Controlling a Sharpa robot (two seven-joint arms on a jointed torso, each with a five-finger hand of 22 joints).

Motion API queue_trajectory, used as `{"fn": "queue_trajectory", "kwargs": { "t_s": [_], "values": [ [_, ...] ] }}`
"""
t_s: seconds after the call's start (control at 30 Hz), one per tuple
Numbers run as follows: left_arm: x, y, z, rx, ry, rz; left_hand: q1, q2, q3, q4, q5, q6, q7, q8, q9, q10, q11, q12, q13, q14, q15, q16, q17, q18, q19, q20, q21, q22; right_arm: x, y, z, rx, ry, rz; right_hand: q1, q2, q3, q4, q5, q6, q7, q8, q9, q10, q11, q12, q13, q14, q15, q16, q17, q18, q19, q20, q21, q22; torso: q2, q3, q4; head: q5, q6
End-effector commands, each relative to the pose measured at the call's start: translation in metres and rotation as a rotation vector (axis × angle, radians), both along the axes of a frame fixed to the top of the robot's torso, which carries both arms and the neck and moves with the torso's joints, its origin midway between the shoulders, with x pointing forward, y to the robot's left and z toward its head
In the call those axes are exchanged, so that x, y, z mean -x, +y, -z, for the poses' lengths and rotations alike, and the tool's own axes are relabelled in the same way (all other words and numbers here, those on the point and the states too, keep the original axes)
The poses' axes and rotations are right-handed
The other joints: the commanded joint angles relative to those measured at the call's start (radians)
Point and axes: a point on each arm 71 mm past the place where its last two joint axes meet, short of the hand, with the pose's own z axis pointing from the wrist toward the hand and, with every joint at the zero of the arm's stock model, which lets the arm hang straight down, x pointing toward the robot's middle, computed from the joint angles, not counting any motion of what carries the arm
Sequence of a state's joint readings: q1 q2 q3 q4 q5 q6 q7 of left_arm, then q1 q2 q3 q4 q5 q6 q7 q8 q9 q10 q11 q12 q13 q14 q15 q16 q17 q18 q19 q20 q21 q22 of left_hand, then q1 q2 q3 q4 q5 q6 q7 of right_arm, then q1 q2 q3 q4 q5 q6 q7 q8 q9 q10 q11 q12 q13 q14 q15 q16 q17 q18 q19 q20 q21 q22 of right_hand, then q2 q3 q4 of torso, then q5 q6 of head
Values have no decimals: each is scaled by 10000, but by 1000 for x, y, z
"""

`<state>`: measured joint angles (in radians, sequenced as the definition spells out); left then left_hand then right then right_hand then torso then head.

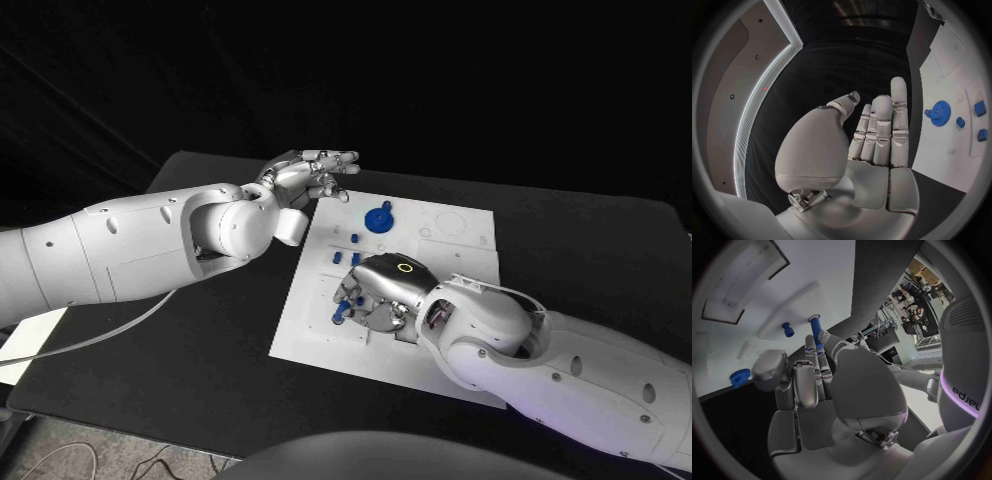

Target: Assemble the parts on the task board

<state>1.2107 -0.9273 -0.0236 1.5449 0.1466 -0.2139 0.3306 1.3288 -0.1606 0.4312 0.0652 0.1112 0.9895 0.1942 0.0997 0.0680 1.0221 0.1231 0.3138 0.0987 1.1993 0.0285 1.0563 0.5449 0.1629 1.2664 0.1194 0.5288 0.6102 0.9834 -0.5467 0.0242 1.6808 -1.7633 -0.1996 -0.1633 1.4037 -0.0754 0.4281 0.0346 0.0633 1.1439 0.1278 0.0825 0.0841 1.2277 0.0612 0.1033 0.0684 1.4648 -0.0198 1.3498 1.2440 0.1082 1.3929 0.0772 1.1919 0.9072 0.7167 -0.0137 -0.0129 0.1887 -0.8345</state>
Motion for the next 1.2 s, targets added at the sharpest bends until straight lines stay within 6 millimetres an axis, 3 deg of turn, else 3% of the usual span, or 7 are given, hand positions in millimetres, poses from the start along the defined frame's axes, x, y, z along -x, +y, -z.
{"fn": "queue_trajectory", "kwargs": {
  "t_s": [0.03,0.53,0.6,0.67,0.77,0.83,1.2],
  "values": [
    [0,-2,-1,118,-85,197,-74,24,-64,-15,45,-74,21,32,0,-64,-24,35,14,-55,18,-40,-15,174,-31,42,-55,-13,1,2,4,333,-40,-236,-50,27,50,-11,46,46,7,33,9,21,0,-63,-4,508,-52,44,9,95,10,-64,-26,-4,4,0,8,8,-23],
    [1,-2,-1,115,-79,195,-74,24,-64,-15,45,-74,21,32,0,-64,-24,35,14,-55,18,-40,-15,174,-31,42,-55,-13,1,7,9,829,-186,-280,-88,-2,67,-25,32,23,26,7,5,8,17,-107,-7,501,-39,27,-20,97,0,-58,-43,-28,-3,-1,-2,1,-71],
    [1,-2,-1,115,-78,195,-74,24,-64,-15,45,-74,21,32,0,-64,-24,35,14,-55,18,-40,-15,174,-31,42,-55,-13,2,8,9,834,-227,-309,-183,-83,59,-18,22,-77,71,-64,-19,-87,59,-203,-22,493,-4,12,-44,96,-12,-41,-58,-49,-6,-2,0,1,-75],
    [1,-2,-1,113,-77,193,-74,24,-64,-15,45,-74,21,32,0,-64,-24,35,14,-55,18,-40,-15,174,-31,42,-55,-13,3,10,9,794,-261,-363,-441,-306,-53,56,95,-300,183,-179,-71,-437,180,-410,-57,473,100,-42,-128,98,-45,21,-114,-135,-7,-5,5,-3,-83],
    [1,-2,-1,111,-76,189,-74,24,-64,-15,45,-74,21,32,0,-64,-24,35,14,-55,18,-40,-15,174,-31,42,-55,-13,4,11,8,684,-292,-415,-792,-646,-410,142,176,-767,308,-220,-165,-1180,349,-420,-66,433,239,-138,-277,133,-127,154,-260,-360,-2,-2,2,-4,-76],
    [1,-2,-1,110,-75,189,-74,24,-64,-15,45,-74,21,32,0,-64,-24,35,14,-55,18,-40,-15,174,-31,42,-55,-13,4,12,8,565,-324,-423,-879,-734,-730,133,192,-1114,374,-221,-190,-1786,445,-403,-64,404,302,-201,-378,168,-188,234,-376,-532,-3,1,1,-4,-72],
    [1,-1,-1,106,-89,163,-74,24,-64,-15,45,-74,21,32,0,-64,-24,35,14,-55,18,-40,-15,174,-31,42,-55,-13,3,10,3,-248,-663,-225,-839,-616,-1324,113,191,-1540,396,-210,-178,-2457,505,-296,-36,347,356,-343,-601,227,-284,304,-586,-842,-5,8,3,-16,-93]
  ]
}}
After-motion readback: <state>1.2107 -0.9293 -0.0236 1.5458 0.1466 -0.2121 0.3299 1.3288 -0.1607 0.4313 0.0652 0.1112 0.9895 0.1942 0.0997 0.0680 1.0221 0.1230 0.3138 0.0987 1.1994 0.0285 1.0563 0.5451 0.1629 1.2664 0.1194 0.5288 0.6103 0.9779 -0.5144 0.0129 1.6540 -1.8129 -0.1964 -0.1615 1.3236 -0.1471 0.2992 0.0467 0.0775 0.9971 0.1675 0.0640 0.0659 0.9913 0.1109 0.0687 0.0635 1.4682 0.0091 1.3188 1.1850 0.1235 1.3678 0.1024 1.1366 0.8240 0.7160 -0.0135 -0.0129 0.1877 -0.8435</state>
